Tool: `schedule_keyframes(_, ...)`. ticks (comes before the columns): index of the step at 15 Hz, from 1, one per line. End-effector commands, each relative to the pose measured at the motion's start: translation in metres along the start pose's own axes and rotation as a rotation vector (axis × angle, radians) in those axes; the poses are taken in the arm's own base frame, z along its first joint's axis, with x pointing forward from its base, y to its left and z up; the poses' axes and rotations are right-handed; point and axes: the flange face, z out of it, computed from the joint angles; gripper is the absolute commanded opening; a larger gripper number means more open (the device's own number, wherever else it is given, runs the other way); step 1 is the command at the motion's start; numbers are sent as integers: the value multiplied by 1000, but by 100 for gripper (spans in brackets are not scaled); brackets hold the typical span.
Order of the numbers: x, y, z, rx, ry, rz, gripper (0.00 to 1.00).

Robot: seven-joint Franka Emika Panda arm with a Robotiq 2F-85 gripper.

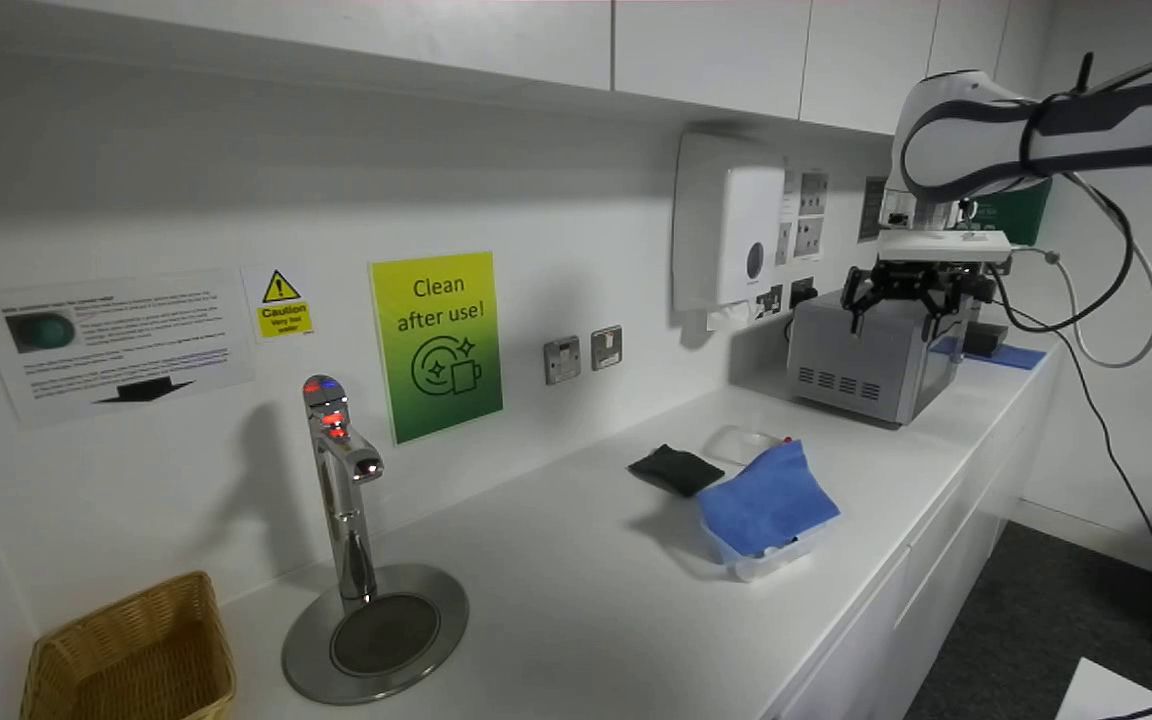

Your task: Take the blue paper off of the bowl

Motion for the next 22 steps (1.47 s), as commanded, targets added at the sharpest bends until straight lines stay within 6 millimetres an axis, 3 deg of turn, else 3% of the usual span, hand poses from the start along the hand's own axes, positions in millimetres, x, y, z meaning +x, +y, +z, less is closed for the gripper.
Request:
schedule_keyframes(1, 0, 0, 0, 0, -1, 0, 100)
schedule_keyframes(4, 20, -2, 21, 5, -86, 180, 100)
schedule_keyframes(12, 64, 0, 107, -121, -343, 481, 100)
schedule_keyframes(18, 75, -22, 126, -145, -626, 648, 100)
schedule_keyframes(22, 69, -43, 134, -270, -744, 669, 100)
